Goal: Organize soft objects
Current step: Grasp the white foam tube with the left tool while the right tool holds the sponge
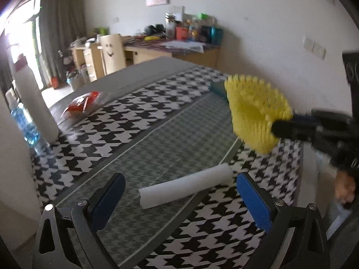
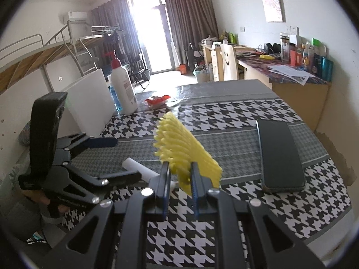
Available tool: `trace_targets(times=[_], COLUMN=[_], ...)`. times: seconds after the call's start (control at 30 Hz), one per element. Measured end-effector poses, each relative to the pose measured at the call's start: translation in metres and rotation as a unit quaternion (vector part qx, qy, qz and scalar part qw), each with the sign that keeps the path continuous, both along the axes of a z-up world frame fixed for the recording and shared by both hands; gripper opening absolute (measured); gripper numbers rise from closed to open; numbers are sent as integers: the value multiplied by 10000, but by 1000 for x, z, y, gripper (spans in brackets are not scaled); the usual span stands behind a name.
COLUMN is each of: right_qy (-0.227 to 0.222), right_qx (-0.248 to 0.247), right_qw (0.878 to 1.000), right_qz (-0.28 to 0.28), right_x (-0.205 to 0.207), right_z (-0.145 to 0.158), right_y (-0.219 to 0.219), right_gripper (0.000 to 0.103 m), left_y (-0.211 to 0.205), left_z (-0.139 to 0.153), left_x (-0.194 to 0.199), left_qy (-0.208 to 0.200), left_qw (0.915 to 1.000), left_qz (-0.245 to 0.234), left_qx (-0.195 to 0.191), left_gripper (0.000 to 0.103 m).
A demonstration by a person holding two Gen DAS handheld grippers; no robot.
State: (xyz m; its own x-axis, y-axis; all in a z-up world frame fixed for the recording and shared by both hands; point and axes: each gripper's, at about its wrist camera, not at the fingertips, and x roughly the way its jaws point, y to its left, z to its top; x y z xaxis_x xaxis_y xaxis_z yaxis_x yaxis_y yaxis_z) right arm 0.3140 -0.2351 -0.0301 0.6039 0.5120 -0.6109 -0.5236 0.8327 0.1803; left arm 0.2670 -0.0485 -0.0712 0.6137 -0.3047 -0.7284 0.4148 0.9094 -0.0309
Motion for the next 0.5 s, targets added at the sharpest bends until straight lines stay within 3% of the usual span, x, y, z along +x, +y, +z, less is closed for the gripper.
trace_targets(times=[0.17,0.33,0.5], right_qy=[27,58,86], right_qx=[33,32,57], right_qw=[10000,10000,9999], right_qz=[-43,-56,-108], right_x=[1,0,-1], right_z=[-1,-2,-3], right_y=[-4,-6,-9], right_gripper=[20,20,20], left_y=[-9,-11,-16], left_z=[-9,-19,-24], left_x=[7,15,17], left_qy=[-5,359,286], left_qw=[9989,9968,9953], left_qz=[-319,-667,-799], left_qx=[341,251,461], left_gripper=[92,79,79])
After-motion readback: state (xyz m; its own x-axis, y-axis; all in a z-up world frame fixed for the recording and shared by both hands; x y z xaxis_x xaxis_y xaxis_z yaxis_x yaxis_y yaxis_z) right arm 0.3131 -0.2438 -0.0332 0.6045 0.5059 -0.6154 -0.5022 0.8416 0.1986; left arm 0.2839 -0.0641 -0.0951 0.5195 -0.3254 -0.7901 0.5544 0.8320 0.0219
